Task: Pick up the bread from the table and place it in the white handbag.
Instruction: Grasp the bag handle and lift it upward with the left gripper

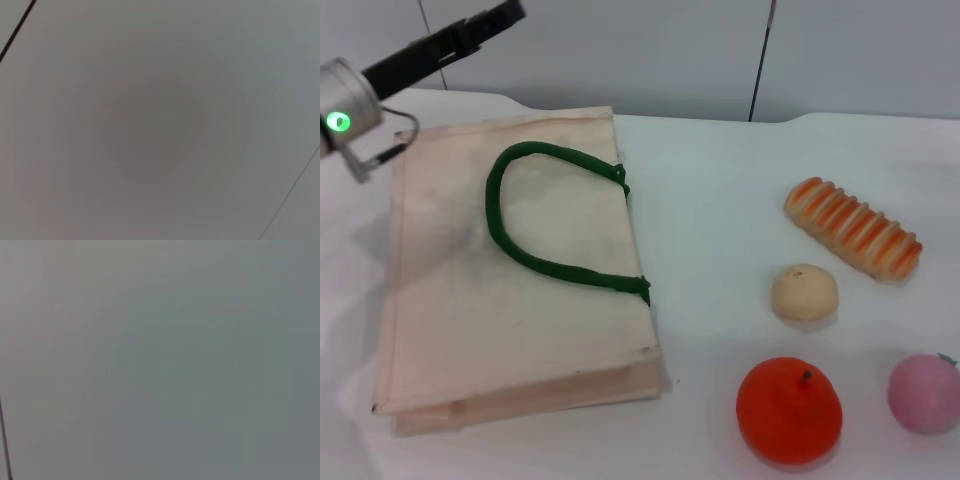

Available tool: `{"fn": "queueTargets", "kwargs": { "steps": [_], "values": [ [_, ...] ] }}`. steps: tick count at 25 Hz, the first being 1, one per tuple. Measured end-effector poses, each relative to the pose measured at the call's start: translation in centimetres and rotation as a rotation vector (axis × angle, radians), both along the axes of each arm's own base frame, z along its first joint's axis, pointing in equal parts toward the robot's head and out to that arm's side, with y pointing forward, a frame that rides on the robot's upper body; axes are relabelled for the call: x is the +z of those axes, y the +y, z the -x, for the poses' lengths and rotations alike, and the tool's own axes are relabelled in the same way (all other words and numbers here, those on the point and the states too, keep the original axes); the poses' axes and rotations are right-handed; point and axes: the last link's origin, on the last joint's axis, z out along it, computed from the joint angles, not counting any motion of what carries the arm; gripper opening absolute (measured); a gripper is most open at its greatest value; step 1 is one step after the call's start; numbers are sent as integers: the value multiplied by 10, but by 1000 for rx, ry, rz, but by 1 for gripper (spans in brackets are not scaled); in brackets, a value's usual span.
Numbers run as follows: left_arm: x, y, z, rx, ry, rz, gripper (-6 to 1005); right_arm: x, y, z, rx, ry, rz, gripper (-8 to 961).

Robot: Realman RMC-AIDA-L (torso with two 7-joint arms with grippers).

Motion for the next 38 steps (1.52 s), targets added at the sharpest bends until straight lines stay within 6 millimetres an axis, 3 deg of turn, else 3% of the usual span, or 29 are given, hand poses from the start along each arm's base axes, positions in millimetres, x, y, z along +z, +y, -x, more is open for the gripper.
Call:
{"fn": "queueTargets", "kwargs": {
  "steps": [6, 12, 16, 24, 38],
  "values": [
    [35, -8, 17, 131, 105, 208, 678, 0, -1, -1, -3, -3, -1, 894],
    [46, -24, 25, 245, 171, 386, 679, 3, -5, -7, -15, -9, -6, 893],
    [41, -26, 28, 316, 210, 477, 678, 3, -5, -8, -17, -9, -7, 893],
    [30, -13, 37, 426, 243, 462, 680, 4, -3, -6, -13, -6, -11, 893],
    [-2, 4, 26, 407, 263, 498, 677, 4, 0, -2, -2, -5, -10, 893]
  ]
}}
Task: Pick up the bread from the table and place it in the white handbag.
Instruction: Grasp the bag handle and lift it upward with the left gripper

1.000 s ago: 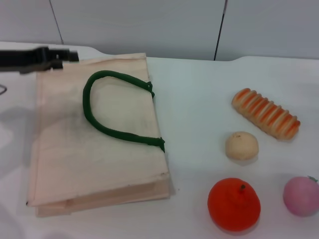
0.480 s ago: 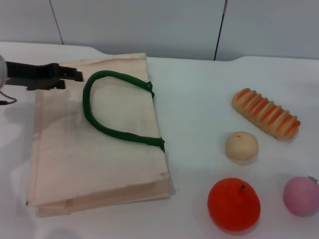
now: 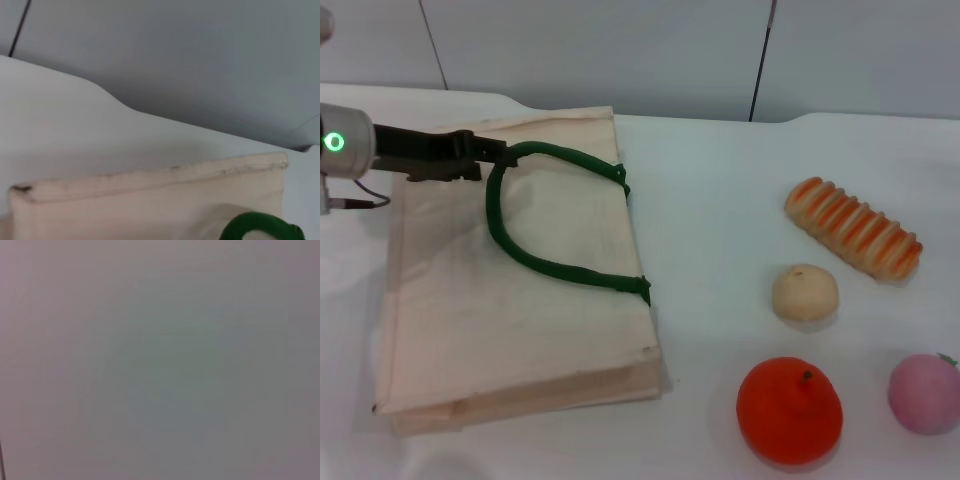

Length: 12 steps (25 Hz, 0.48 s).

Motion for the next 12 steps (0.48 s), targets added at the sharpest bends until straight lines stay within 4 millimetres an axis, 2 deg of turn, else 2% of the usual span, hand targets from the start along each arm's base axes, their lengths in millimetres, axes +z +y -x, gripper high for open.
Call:
{"fn": "queueTargets", "kwargs": {
  "steps": [12],
  "values": [
    [-21, 6, -4, 9, 21, 3, 677, -1, 2, 3, 7, 4, 2, 893]
  ]
}}
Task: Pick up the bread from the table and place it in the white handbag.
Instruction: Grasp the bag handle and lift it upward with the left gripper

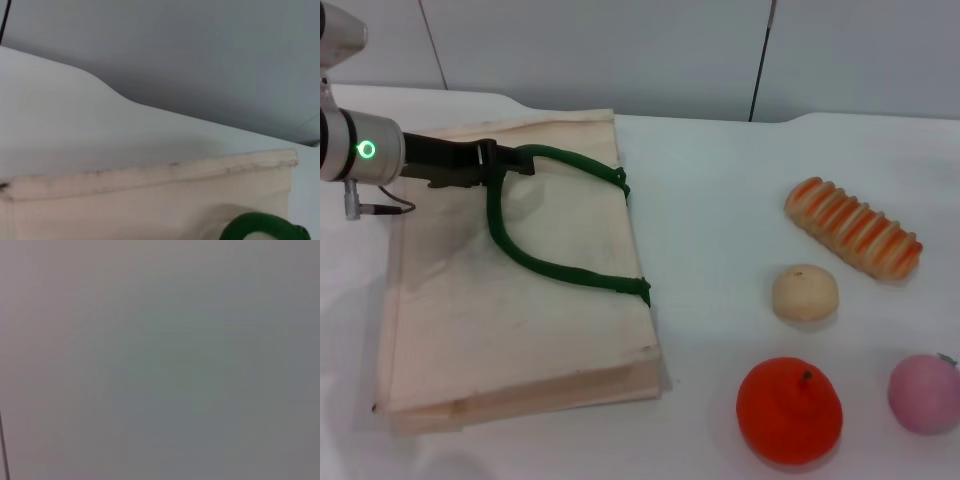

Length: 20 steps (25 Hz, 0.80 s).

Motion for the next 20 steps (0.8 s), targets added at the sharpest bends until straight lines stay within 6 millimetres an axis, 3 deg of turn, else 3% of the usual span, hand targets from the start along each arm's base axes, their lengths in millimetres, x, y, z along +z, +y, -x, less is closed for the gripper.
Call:
{"fn": "queueTargets", "kwargs": {
  "steps": [6, 14, 20],
  "values": [
    [-1, -1, 1, 3, -5, 0, 675, 1, 0, -1, -6, 6, -6, 893],
    [0, -2, -10, -105, -78, -35, 353, 1, -2, -3, -10, 5, -7, 894],
    [15, -11, -14, -231, -206, -120, 109, 1, -3, -4, -13, 5, -8, 894]
  ]
}}
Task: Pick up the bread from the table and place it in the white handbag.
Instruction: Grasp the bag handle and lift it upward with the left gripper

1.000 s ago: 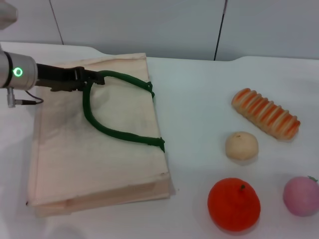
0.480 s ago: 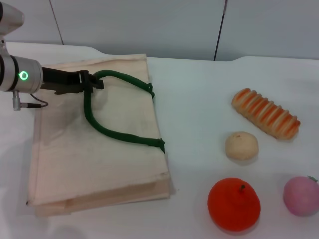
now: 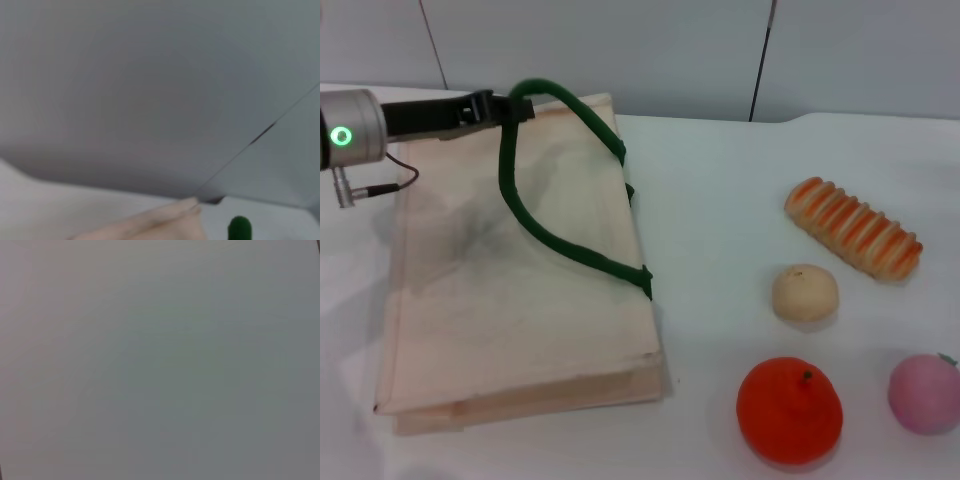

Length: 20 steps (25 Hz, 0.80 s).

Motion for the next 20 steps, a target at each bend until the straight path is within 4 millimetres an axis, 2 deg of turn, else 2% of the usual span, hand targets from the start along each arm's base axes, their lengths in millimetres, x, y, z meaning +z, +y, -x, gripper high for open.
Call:
{"fn": "queueTargets", "kwargs": {
  "steps": [3, 9, 20],
  "values": [
    [10, -5, -4, -72, -58, -40, 111, 0, -1, 0, 3, 2, -2, 894],
    [32, -20, -27, -296, -213, -143, 114, 0, -2, -1, 3, 19, 1, 893],
    [59, -31, -46, -439, -325, -161, 121, 6, -3, -1, 43, 154, 52, 894]
  ]
}}
